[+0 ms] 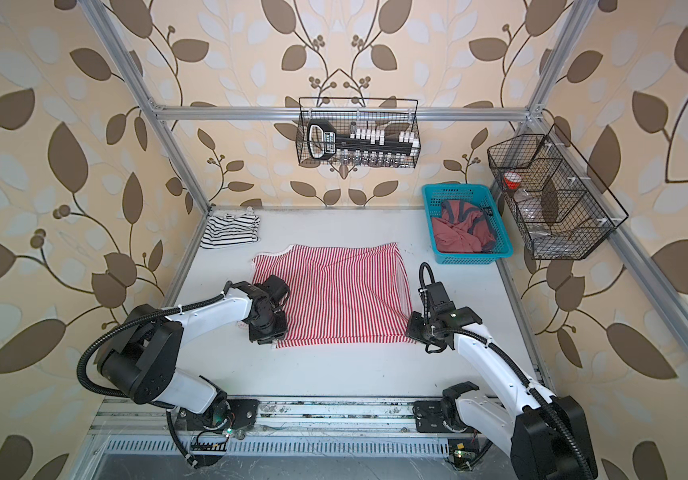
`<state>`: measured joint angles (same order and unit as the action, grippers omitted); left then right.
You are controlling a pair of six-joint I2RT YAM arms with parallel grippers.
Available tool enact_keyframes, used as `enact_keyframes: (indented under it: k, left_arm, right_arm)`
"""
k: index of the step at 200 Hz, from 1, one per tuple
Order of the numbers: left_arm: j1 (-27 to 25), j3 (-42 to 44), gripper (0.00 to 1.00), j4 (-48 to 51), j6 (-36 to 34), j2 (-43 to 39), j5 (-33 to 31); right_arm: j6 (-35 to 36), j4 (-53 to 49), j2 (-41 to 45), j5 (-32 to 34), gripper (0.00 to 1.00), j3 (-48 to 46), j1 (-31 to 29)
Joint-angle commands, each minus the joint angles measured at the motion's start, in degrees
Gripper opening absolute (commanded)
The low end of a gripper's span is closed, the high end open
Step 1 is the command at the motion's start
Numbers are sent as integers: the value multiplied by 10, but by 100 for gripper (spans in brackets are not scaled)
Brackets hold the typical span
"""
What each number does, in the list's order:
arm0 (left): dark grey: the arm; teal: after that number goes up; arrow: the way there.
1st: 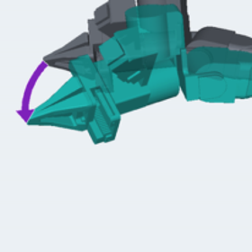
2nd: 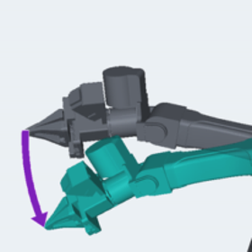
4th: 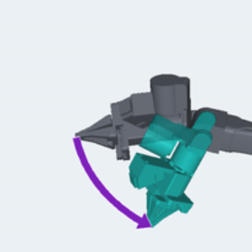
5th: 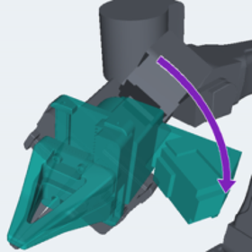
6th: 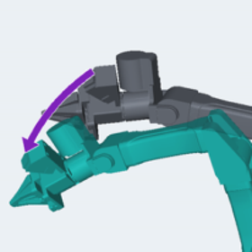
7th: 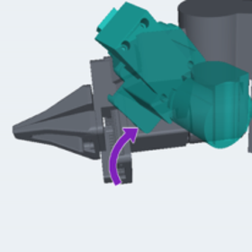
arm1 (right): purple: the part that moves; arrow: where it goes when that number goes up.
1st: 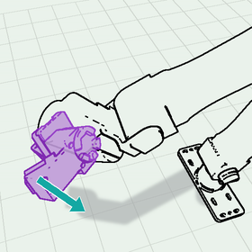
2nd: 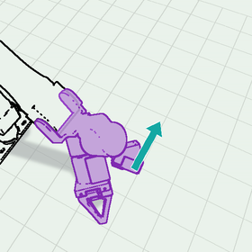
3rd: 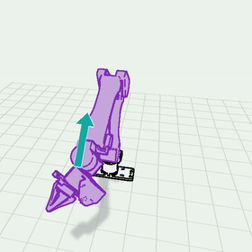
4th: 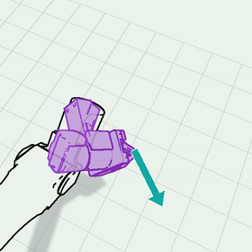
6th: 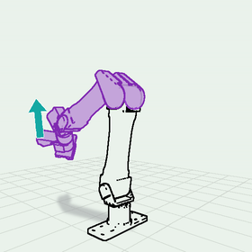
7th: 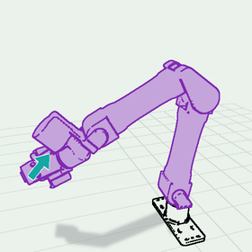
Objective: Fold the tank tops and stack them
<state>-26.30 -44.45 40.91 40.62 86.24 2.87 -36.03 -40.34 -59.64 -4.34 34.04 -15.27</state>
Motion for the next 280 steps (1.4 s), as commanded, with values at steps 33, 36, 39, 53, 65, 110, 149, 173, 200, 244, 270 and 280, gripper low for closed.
enact_keyframes:
  k: [33, 36, 39, 53, 65, 110, 149, 173, 200, 244, 270, 280]
  left_arm:
    - [-6, -14, 45, 73, -17, -62, -48]
    - [-6, -21, 45, 77, -18, -68, -50]
    - [-6, -27, 46, 80, -18, -74, -52]
    - [-6, -54, 49, 89, -24, -90, -66]
    - [-6, -73, 51, 90, -30, -87, -86]
    - [-5, -167, 52, 83, -63, 23, -130]
    - [10, -314, 52, 103, -106, 155, -155]
    - [18, -385, 52, 111, -124, 205, -136]
    - [21, -426, 52, 119, -131, 231, -134]
    - [34, -432, 52, 118, -133, 236, -126]
    - [40, -433, 52, 117, -135, 236, -122]
    - [42, -433, 52, 117, -135, 237, -122]
  right_arm:
    - [6, -32, -37, 42, 41, 26, -23]
    - [7, -27, -37, 41, 43, 33, -24]
    - [7, -22, -37, 39, 44, 39, -24]
    - [13, 11, -45, 33, 50, 66, -17]
    - [23, 38, -66, 19, 49, 93, -6]
    - [103, 85, -244, -57, 35, 205, 34]
    - [143, 98, -373, -127, 40, 274, 66]
    - [154, 98, -411, -144, 40, 300, 73]
    - [161, 98, -437, -162, 35, 319, 74]
    - [168, 94, -462, -183, 14, 331, 75]
    - [171, 90, -464, -178, 0, 332, 81]
    - [171, 88, -462, -171, 0, 335, 85]
